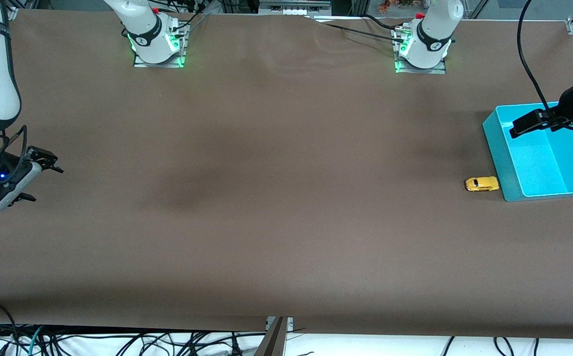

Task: Wind and store yellow beetle car
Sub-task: 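Open the right gripper and lift away, letting the car roll off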

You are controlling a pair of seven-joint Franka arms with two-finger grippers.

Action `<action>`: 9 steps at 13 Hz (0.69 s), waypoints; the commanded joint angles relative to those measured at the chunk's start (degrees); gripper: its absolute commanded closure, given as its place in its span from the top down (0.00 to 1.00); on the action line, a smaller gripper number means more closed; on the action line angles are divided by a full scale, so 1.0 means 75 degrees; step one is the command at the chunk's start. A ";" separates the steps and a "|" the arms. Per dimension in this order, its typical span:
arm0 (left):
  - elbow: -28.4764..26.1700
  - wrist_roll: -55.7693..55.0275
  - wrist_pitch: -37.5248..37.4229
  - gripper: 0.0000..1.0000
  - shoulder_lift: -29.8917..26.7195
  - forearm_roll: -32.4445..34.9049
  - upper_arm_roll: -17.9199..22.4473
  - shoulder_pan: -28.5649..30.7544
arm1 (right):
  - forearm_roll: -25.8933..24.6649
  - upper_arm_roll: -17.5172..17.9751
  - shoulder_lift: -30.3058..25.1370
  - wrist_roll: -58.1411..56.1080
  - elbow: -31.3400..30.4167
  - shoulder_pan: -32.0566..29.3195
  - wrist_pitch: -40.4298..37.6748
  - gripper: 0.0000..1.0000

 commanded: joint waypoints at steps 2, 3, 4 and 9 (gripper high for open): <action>0.0530 0.0047 -0.0047 1.00 0.0268 0.0123 -0.0005 -0.0046 | 0.0028 0.0223 -0.0170 0.2651 0.0603 0.0192 -0.1029 1.00; 0.0566 0.0059 -0.0047 1.00 0.0327 0.0112 -0.0005 -0.0035 | 0.0004 0.0259 -0.0182 0.3342 0.0779 0.0250 -0.1229 1.00; 0.0659 0.0059 -0.0047 1.00 0.0339 0.0111 0.0018 -0.0035 | 0.0004 0.0283 -0.0182 0.3987 0.0920 0.0297 -0.1498 1.00; 0.0730 0.0059 -0.0058 1.00 0.0351 0.0088 0.0018 -0.0035 | 0.0051 0.0482 -0.0358 0.6184 0.1296 0.0297 -0.2086 1.00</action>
